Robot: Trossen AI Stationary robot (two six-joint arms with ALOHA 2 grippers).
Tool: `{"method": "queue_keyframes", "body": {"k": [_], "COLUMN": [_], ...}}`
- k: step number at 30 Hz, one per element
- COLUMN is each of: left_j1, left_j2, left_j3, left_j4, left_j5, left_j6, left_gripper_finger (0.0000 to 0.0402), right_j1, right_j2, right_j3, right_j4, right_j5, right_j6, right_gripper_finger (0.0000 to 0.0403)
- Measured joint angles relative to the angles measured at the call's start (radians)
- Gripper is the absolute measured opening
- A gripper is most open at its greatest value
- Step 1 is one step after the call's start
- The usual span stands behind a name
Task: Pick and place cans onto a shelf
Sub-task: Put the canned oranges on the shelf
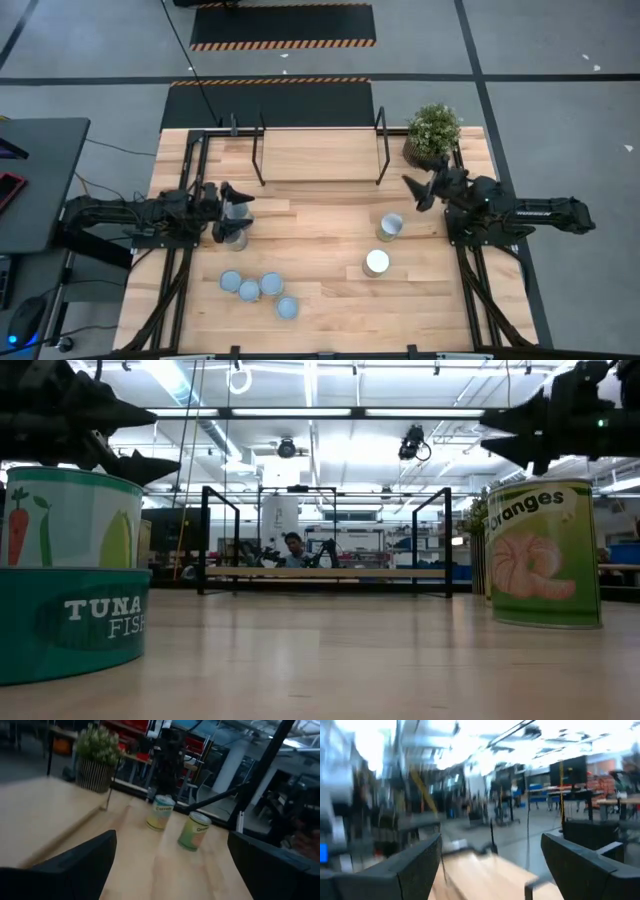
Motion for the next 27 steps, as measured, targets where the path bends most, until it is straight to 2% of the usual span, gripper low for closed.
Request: {"method": "queue_keyframes", "body": {"k": [3,6,17,19,21,24,27], "left_j1": [0.000,0.000,0.000,0.000,0.000,0.000,0.000], "left_j2": [0.000,0.000,0.000,0.000,0.000,0.000,0.000], "left_j3": [0.000,0.000,0.000,0.000,0.000,0.000,0.000], "left_j4": [0.028,0.079,0.240,0.249,0.258,0.314,0.369], "left_j5": [0.000,0.000,-0.124,-0.096,-0.064,-0.058,-0.059], "left_j6": [0.096,0.171,0.361,0.386,0.401,0.422,0.420], "left_gripper_finger": [0.0387,0.0387,0.0387,0.0387,0.0387,0.0387,0.0387], "right_j1": [-0.001,-0.001,-0.001,-0.001,-0.002,0.003,0.026], "right_j2": [0.000,0.000,0.000,0.000,0.005,0.041,0.117], "right_j3": [0.000,0.000,0.000,0.000,0.002,0.050,0.118], "right_j4": [0.044,0.042,0.105,0.110,0.107,0.011,-0.130], "right_j5": [0.094,0.133,0.149,0.118,0.038,-0.067,-0.084], "right_j6": [0.171,0.272,0.267,0.280,0.280,0.275,0.309], "right_gripper_finger": [0.0348,0.0348,0.0348,0.0348,0.0348,0.0348,0.0348]}}
